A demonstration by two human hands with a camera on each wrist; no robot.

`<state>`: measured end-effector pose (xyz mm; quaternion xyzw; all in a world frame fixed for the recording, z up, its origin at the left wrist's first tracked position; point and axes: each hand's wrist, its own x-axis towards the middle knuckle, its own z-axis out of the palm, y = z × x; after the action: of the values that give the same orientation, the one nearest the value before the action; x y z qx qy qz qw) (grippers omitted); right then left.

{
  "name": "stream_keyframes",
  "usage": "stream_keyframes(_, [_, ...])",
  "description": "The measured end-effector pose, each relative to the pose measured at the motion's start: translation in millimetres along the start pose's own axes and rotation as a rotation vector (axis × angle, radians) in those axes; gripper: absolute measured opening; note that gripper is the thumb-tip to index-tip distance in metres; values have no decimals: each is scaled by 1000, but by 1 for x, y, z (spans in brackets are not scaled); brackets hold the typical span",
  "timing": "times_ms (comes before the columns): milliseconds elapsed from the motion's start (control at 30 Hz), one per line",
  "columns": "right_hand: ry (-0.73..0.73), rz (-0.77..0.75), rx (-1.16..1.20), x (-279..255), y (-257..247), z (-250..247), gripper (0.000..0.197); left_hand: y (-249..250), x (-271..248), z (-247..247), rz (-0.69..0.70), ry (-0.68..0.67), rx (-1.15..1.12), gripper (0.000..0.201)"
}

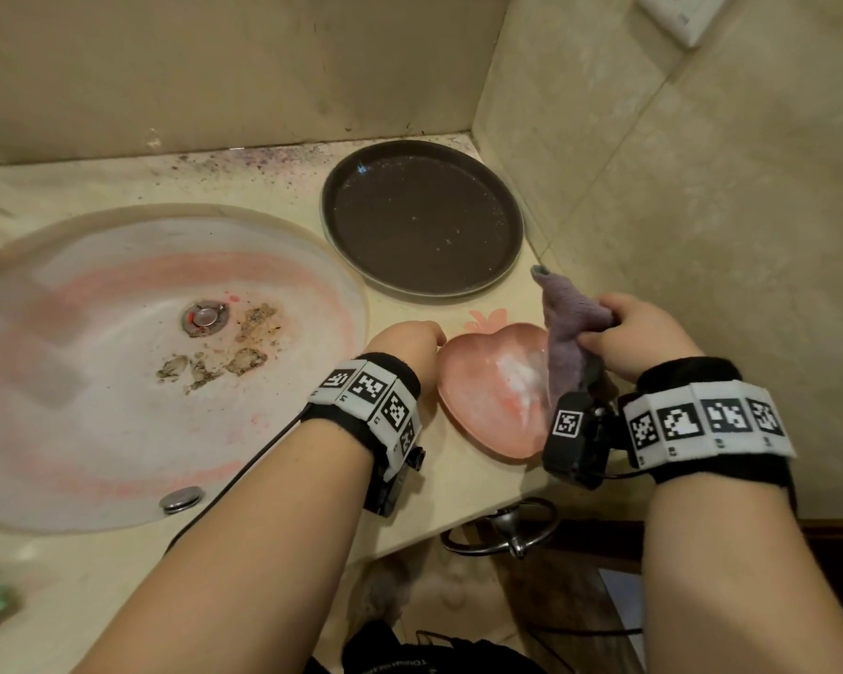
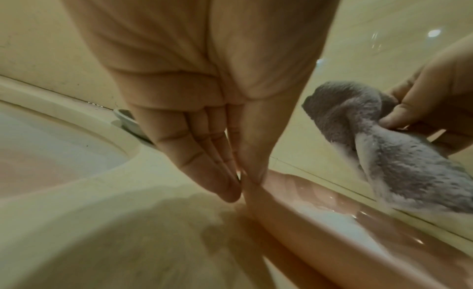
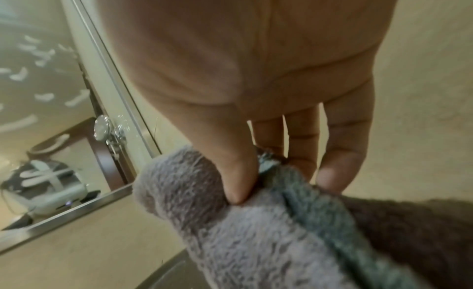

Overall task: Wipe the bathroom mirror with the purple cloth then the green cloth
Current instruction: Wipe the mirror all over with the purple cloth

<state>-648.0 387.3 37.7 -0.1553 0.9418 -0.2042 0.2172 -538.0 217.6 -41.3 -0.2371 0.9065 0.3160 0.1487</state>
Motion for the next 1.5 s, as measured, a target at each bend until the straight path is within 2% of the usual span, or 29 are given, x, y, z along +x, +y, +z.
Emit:
stream_keyframes(100, [51,-38,101,-3,5,-4,21,-1,-3,1,0,18,1,38])
stream_keyframes(167, [41,-36,200,-1,8,-1,24,-2,-3,2,-6,13,-2,39])
stream_keyframes(367, [-7,-55,754,-6,-4,10,39,-6,-10,-4,-32,29,-27,40])
stream_keyframes(500, [21,-117,973,-11,-20,8,34,-11,-21,-22,-25,81,-68,37])
stream_keyframes(567, [-16,-150,1094,-12,-31,9,34,-10,-28,-32,1,114,-211,32])
stream_keyframes(667, [-124,-168,1304,-14,-52,11,39,-5,-38,-50,60,156,-585,28])
stream_keyframes(800, [-167,-204,1405,-21,-78,9,37,-9,-53,-88,105,273,-704,26])
stream_keyframes(867, [-150,-247,1391,-23,-88,10,36,-15,-60,-108,99,402,-655,24])
stream_keyframes(900, [-105,-284,1312,-24,-92,12,37,-17,-64,-117,97,474,-621,22])
stream_keyframes(967, [54,-385,995,-28,-104,16,34,-13,-72,-135,146,544,-603,15])
stream_keyframes(1033, [186,-507,732,-35,-118,22,33,2,-83,-152,224,499,-617,14])
stream_keyframes(1133, [316,-665,487,-46,-135,28,31,25,-96,-174,247,414,-548,32])
stream_keyframes(1200, [377,-722,428,-47,-139,28,31,33,-102,-186,209,399,-461,43])
stream_keyframes(1267, [395,-747,377,-46,-140,26,27,35,-106,-194,148,422,-294,43])
stream_keyframes(1333, [430,-806,316,-45,-141,24,25,34,-106,-199,117,441,-208,34])
stream_keyframes(1433, [461,-872,330,-42,-139,22,26,33,-103,-205,125,454,-213,13])
stream_keyframes(1500, [460,-954,382,-39,-135,23,32,35,-103,-209,145,492,-183,14])
